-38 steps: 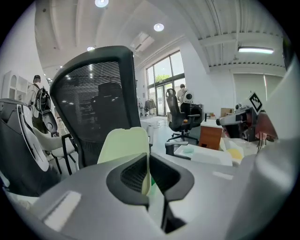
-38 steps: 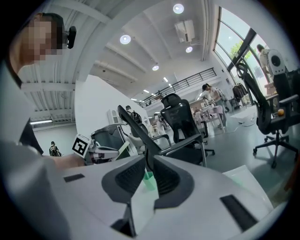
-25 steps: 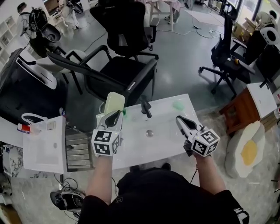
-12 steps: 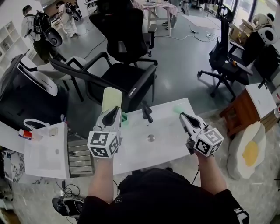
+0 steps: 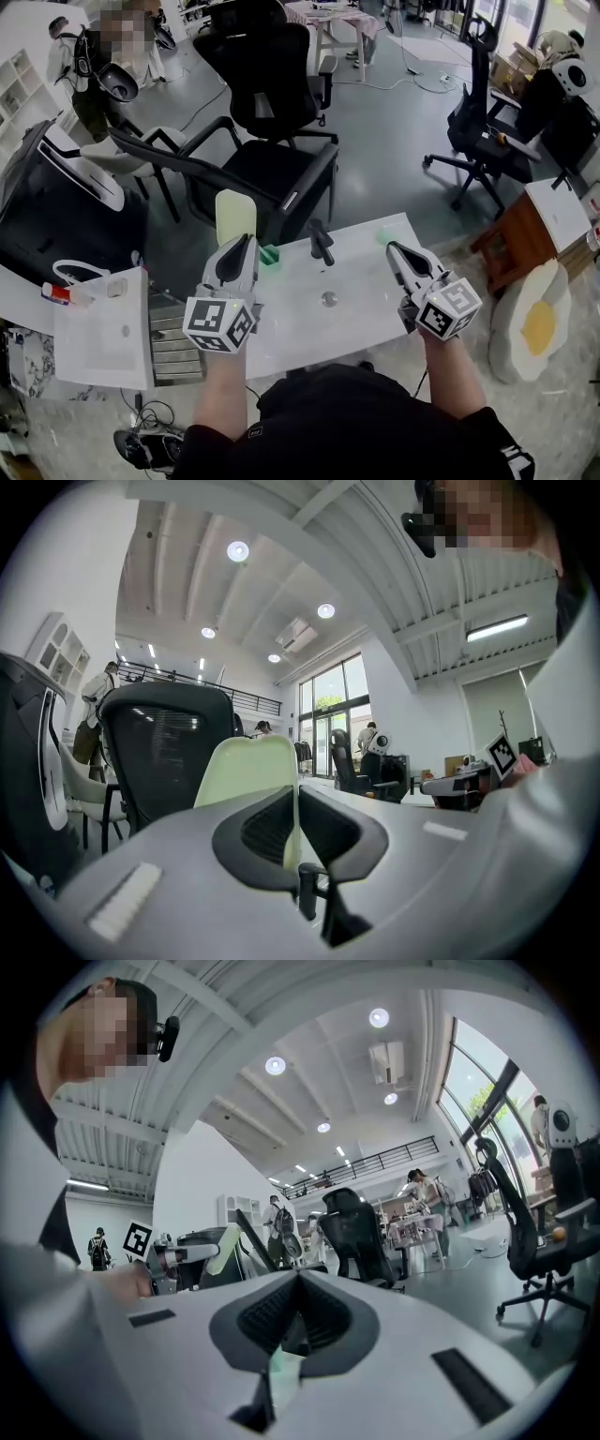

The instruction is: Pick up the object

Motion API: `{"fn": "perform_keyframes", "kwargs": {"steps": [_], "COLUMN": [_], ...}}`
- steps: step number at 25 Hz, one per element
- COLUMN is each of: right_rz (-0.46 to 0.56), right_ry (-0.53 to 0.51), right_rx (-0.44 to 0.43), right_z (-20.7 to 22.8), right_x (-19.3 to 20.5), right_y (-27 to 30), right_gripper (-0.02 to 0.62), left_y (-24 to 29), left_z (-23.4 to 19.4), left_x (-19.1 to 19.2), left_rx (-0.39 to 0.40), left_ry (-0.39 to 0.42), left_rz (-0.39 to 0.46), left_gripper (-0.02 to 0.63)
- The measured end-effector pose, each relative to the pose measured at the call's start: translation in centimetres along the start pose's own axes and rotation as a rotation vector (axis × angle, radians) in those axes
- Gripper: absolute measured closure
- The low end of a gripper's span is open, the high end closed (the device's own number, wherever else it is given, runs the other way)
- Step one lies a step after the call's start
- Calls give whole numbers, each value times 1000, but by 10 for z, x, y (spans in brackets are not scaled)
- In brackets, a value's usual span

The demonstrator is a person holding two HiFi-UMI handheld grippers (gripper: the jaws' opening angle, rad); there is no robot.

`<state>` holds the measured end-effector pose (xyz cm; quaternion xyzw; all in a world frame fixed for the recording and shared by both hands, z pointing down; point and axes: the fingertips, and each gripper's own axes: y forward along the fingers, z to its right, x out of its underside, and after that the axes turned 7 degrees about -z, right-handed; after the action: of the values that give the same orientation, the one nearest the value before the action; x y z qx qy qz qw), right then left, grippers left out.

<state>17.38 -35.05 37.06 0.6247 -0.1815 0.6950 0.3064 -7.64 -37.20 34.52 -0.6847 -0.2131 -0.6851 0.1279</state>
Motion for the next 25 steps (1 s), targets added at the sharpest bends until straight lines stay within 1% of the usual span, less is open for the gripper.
{"fn": "perform_keyframes", "kwargs": {"steps": [6,11,15,21,25], "right_rz": [-18,-34,-35,-31,-29], "right_ry": [0,-9,-8,-12,-19], "right_rx": [-4,-6,-4,-8,-9], "right_z": [-6,-12,-11,-12,-11], "right_x": [6,9,10,9,10], "right_y": [3,6,6,3,4], "right_gripper": [583,583,584,584,584], "left_y": [-3,-3,-1,3,6], "left_z": [-3,-2,1,1,0], "left_x": [24,35,34,26,22], "left_rx": [3,14,21,24,22], "left_ry": [-51,-75,-66,-19,-6], "left_rz": [-33,-50,-57,-82,-83], "left_gripper": [577,577,577,577,577]}}
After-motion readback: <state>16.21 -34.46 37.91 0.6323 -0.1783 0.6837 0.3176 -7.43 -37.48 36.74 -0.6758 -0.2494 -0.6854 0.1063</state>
